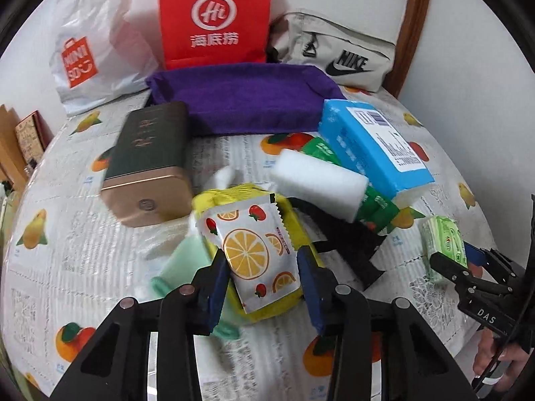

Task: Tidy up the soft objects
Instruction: 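Grasp the orange-print sachet with the left tool while the right tool holds the wet-wipe pack, then carry the sachet and wet-wipe pack over the purple towel with both tools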

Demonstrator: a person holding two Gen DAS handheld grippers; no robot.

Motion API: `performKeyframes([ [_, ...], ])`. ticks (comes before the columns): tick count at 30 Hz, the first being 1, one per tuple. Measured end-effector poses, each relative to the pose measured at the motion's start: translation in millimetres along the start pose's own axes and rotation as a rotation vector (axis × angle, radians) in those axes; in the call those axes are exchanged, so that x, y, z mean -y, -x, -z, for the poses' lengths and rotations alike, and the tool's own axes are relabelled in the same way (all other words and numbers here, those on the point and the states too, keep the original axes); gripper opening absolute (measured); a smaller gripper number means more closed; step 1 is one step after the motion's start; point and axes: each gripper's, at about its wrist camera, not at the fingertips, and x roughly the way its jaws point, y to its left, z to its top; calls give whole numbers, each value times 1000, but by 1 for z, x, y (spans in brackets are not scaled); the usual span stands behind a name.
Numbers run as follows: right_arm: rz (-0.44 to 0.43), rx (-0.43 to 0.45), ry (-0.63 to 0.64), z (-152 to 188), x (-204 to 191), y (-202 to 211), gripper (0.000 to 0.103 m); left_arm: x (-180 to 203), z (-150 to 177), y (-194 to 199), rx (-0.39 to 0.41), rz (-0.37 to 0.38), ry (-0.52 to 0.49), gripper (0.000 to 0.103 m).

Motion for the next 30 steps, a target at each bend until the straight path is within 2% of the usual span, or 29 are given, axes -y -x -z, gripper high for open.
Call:
performKeyframes([
  [6,-3,17,15,-3,-6,9,60,-26,1,11,19,-27,50,38],
  [12,-15,65,42,-24,-17,28,60,-49,-8,20,40,-53,95,38],
  [20,-35,96,76,-68,-28,33,60,-71,-30,28,61,-55,120,39],
  [30,-68,115,112,-133,-39,16,60,-78,-74,19,70,-66,113,39],
])
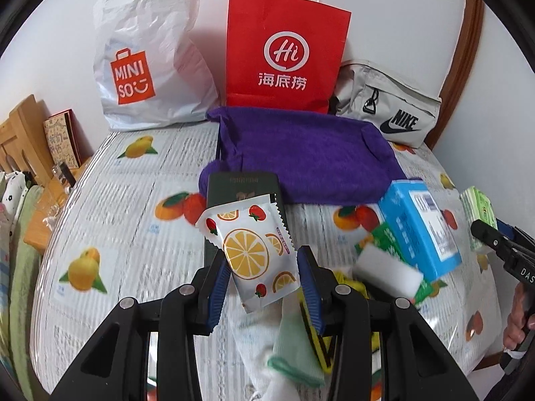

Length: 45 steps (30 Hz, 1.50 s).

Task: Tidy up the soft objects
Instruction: 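Carry the sachet and wet-wipe pack over the purple towel with both tools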

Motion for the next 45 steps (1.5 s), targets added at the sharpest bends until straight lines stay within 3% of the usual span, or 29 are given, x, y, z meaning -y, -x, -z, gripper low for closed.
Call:
performKeyframes([
  [23,-31,-23,23,-93,17,-96,60,8,-102,-79,-30,-4,-42,39],
  [28,-34,-70,38,-103,21,-128,60,11,-116,-106,-64,20,-31,39],
  [45,-79,-229,145,-116,17,-211,60,5,-155,-193,-158,-2,18,39],
])
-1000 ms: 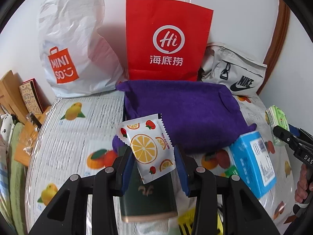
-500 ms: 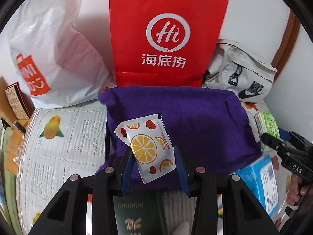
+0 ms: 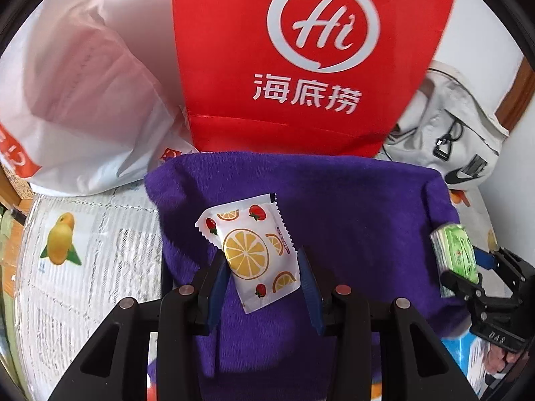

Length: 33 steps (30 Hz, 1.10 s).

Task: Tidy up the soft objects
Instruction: 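Carry the sachet and wet-wipe pack over the purple towel with both tools, then open both tools to drop the sachet and wet-wipe pack onto the towel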

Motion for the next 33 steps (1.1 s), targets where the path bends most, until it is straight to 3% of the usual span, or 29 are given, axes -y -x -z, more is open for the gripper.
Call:
performKeyframes([
  [12,-18,-45,44,-2,0,-17,61,4,-14,-25,-29,-10,-3,45],
  [15,-23,-43,55,-2,-1,-17,63,5,-17,-26,-33,-19,-5,54],
  [17,-11,-26,58,-2,-1,-13,74,4,-18,-25,-37,-28,-1,70],
  [19,-1,0,54,-3,-5,-9,81,4,-18,-21,-34,-41,0,73],
  [25,9,62,-8,-2,-2,22,82,3,-14,9,-8,-73,0,73],
  [30,22,171,-48,14,-9,68,82,-7,0,58,86,-118,-3,73],
  [33,42,183,-16,28,-22,94,82,-16,14,84,105,-84,19,73],
])
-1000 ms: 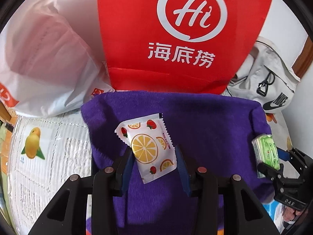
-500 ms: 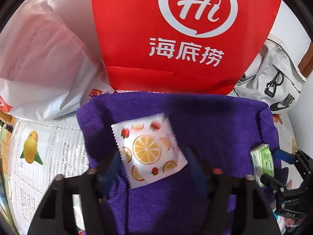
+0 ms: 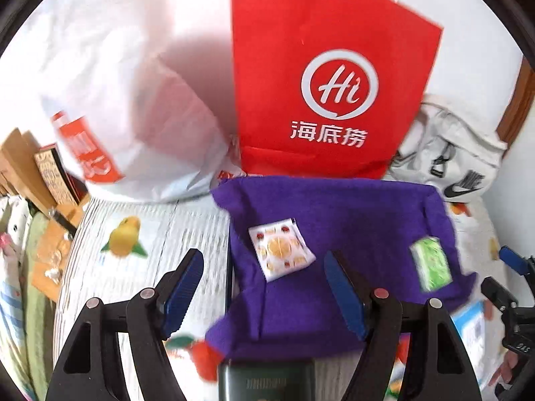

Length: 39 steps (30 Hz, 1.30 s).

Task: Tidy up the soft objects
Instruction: 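Open both tools to drop the sachet and wet-wipe pack onto the towel, then grasp the white sponge block with the right tool while the left tool approaches the yellow pouch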

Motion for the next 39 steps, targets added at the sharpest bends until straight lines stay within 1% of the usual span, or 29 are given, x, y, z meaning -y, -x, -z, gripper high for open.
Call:
performKeyframes([
  [2,-20,-17,3,7,-7,13,82,-12,12,18,8,21,10,73],
  [5,-72,-41,1,29,-25,33,82,-21,34,42,8,28,14,73],
  [10,-88,-61,27,70,-59,51,82,-33,76,67,-6,67,57,73],
  [12,-85,-73,43,86,-73,54,79,-38,92,74,-8,78,63,73],
  [14,-88,-86,53,98,-83,56,69,-43,107,82,2,77,71,73],
  [15,-92,-93,65,105,-89,57,68,-44,115,83,2,78,75,73],
  [16,-85,-97,75,109,-92,56,66,-47,124,85,-3,80,77,73],
  [20,-63,-120,137,123,-108,53,66,-54,148,83,-19,84,98,73],
  [25,1,-149,200,131,-121,37,66,-62,173,81,-47,111,117,73],
  [27,25,-162,206,133,-122,28,62,-65,181,81,-53,117,120,73],
  [28,37,-174,201,134,-121,22,55,-67,184,81,-54,121,120,73],
  [29,33,-183,191,134,-120,19,40,-68,187,81,-53,122,120,73],
  [30,12,-192,173,133,-119,16,34,-69,191,82,-47,118,118,73],
  [32,2,-162,150,132,-118,21,35,-69,196,82,-49,107,112,73],
  [37,-63,-48,91,127,-116,59,35,-62,206,83,-53,132,91,73],
  [39,-55,-15,75,130,-114,74,35,-55,209,85,-50,141,76,72],
])
